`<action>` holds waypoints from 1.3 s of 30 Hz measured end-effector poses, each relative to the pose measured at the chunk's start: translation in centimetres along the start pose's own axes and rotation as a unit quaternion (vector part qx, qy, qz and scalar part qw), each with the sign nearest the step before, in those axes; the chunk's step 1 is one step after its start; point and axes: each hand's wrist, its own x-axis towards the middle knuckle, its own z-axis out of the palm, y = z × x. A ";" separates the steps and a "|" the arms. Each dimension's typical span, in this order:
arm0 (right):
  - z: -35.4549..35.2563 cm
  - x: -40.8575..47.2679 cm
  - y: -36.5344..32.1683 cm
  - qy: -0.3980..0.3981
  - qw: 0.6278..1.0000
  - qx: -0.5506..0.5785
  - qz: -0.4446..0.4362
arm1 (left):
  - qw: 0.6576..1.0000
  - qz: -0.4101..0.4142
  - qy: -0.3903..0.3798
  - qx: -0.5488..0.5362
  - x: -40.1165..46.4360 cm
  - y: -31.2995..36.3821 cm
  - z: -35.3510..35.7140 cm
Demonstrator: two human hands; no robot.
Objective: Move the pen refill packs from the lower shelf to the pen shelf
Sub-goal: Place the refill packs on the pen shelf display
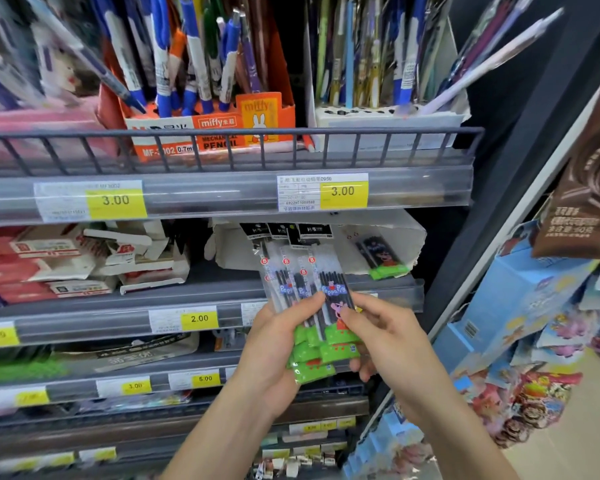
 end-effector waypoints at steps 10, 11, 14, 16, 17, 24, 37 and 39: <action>-0.9 -1.5 -0.4 -0.038 0.995 0.046 0.077 | 0.999 0.007 0.036 -0.028 -0.2 -0.3 -0.2; -1.1 -1.8 -0.4 -0.046 0.994 0.055 0.083 | 0.999 0.008 0.037 -0.030 -0.2 -0.2 -0.1; -1.4 -2.3 0.0 -0.062 0.990 0.086 0.095 | 0.999 0.008 0.032 -0.039 -0.4 -0.1 0.0; -1.6 -2.3 0.5 -0.043 0.988 0.114 0.094 | 0.999 0.003 0.031 -0.035 -0.3 -0.3 0.0; -1.7 -2.2 0.7 -0.029 0.987 0.131 0.091 | 0.999 0.000 0.033 -0.032 -0.3 -0.4 -0.1; -2.9 2.1 0.0 0.150 0.970 0.176 0.073 | 0.998 -0.020 0.041 -0.032 -0.2 -0.5 -0.4; -1.0 6.1 1.2 0.337 0.906 0.256 0.000 | 0.999 -0.029 0.021 -0.021 -0.2 -1.0 -0.3; -0.5 5.5 1.6 0.360 0.923 0.130 -0.039 | 0.999 -0.027 0.017 -0.013 -0.2 -1.0 -0.3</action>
